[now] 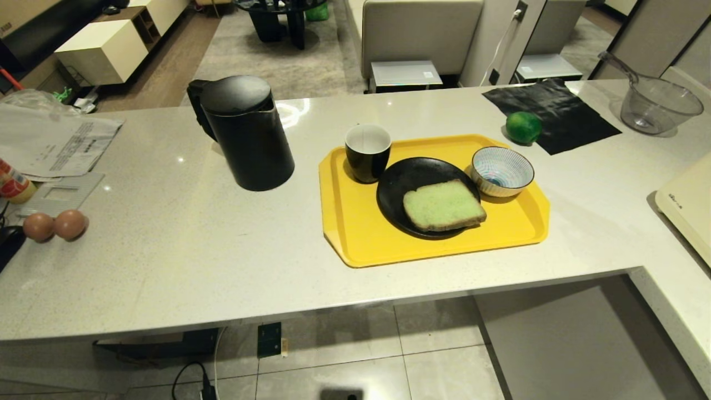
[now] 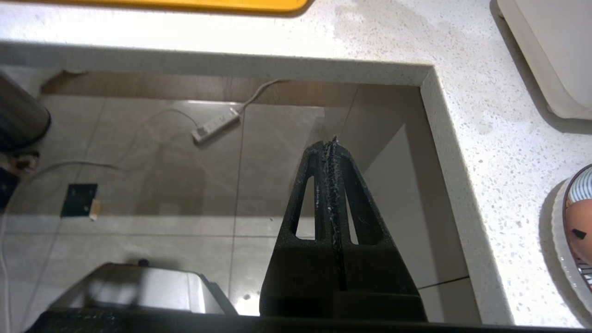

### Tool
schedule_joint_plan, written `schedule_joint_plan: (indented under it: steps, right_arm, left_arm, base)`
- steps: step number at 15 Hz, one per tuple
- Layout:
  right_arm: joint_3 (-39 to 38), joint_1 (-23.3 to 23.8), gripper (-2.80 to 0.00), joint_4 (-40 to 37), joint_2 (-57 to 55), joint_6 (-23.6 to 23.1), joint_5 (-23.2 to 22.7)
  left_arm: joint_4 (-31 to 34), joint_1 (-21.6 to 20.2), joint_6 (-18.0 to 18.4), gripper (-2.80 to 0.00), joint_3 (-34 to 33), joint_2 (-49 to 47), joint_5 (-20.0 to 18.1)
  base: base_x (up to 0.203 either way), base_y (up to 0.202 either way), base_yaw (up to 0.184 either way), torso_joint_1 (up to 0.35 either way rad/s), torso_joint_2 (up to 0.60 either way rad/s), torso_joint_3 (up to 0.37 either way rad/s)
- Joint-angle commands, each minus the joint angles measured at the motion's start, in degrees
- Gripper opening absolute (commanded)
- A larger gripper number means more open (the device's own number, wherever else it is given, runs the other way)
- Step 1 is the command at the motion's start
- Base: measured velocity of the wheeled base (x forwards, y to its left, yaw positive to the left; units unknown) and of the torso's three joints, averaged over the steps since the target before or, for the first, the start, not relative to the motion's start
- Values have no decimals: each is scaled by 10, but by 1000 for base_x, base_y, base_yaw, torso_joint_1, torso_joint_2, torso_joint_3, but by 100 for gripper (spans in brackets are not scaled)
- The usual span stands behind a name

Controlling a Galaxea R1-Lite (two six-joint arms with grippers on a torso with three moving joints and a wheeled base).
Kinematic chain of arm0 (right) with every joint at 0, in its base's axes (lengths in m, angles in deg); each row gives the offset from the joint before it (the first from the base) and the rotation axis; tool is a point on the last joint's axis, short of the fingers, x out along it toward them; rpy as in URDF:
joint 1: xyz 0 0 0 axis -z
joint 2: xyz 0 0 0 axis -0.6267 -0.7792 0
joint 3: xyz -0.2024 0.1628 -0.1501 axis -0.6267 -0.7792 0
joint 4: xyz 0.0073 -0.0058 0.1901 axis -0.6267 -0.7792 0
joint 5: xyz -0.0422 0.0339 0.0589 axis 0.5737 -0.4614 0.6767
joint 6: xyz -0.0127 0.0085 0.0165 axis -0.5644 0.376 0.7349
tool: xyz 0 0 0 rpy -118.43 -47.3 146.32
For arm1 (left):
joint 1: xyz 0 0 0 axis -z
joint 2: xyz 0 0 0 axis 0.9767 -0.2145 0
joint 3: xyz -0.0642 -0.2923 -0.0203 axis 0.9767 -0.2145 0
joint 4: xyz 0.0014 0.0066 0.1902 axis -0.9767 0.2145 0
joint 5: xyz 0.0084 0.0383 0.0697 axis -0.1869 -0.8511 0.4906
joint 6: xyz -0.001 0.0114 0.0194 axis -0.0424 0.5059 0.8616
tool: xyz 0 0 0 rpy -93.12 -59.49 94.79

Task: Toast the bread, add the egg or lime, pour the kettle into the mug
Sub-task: Pick up the egg

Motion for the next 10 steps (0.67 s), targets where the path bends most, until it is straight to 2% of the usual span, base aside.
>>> schedule_joint_plan:
  steps: [1,10]
  right_arm:
    - [-16,0,-280,1,13,14,2]
    - [-15,0,-280,1,13,17,2]
  left_arm:
    - [0,0,0,-280,0,0,0]
    - [0,0,0,-280,0,0,0]
  base:
    - [0,0,0,0,0,0]
    - [0,0,0,0,0,0]
